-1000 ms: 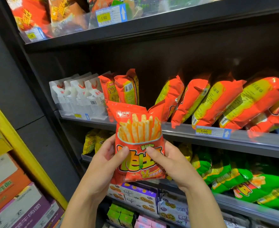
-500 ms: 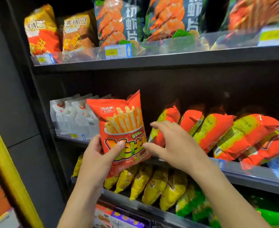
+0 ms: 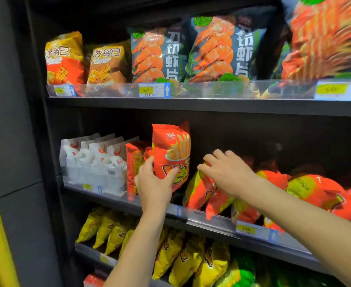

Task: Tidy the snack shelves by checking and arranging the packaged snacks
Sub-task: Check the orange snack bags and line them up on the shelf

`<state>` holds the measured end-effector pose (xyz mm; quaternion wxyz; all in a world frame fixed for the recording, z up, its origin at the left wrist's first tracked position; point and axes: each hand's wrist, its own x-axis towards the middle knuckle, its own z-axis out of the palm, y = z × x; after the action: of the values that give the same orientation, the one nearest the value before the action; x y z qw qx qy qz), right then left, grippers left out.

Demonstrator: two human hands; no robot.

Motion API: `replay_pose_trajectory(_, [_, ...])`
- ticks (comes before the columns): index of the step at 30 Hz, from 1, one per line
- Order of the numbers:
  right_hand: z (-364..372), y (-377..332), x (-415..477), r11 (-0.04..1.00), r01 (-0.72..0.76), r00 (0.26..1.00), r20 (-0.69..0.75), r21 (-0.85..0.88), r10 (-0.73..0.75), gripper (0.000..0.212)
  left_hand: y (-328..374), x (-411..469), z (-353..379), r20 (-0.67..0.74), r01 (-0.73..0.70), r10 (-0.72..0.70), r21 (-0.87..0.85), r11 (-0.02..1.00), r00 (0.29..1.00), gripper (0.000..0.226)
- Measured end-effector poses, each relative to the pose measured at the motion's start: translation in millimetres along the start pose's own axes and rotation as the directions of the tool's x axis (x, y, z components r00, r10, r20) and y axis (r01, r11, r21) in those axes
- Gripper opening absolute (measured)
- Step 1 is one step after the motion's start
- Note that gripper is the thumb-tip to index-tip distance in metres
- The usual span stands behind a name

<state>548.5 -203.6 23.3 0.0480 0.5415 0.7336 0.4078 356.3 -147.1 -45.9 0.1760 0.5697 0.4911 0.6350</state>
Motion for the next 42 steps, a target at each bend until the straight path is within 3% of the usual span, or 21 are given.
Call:
replay_pose_trajectory(5, [4, 4, 0, 1.000, 0.020, 1.000, -0.010, -0.002, -0.020, 0.056, 0, -6, 22, -0.008, 0.051, -0.050, 0.082, 0.995, 0.999, 0.075])
replay_pose_trajectory(9, [4, 13, -5, 1.000, -0.004, 0.996, -0.084, 0.017, 0.005, 0.063, -10, -10, 39, -0.005, 0.101, -0.101, 0.124, 0.987, 0.995, 0.080])
replay_pose_trajectory(23, [10, 16, -11, 0.996, 0.019, 0.980, -0.201, 0.090, 0.000, 0.061, -25, -6, 59, 0.087, 0.173, -0.211, 0.320, 0.931, 0.974, 0.075])
replay_pose_trajectory(29, [8, 19, -11, 0.995, 0.008, 0.972, -0.234, 0.101, 0.016, 0.062, -28, -9, 50, 0.099, 0.152, -0.190, 0.304, 0.940, 0.977, 0.078])
replay_pose_trajectory(34, [-1, 22, -17, 0.996, -0.001, 0.962, -0.272, 0.090, 0.025, 0.056, -13, -29, 34, 0.027, -0.052, 0.049, 0.148, 0.988, 0.998, 0.064])
replay_pose_trajectory(38, [-11, 25, -23, 0.997, -0.014, 0.946, -0.323, 0.075, 0.037, 0.054, 10, -45, 31, 0.227, -0.270, 0.247, 0.076, 0.960, 0.942, 0.080])
replay_pose_trajectory(42, [-26, 22, -35, 0.994, -0.016, 0.932, -0.358, 0.112, 0.056, 0.055, 23, -52, 34, 0.375, -0.322, 0.254, 0.131, 0.938, 0.892, 0.103])
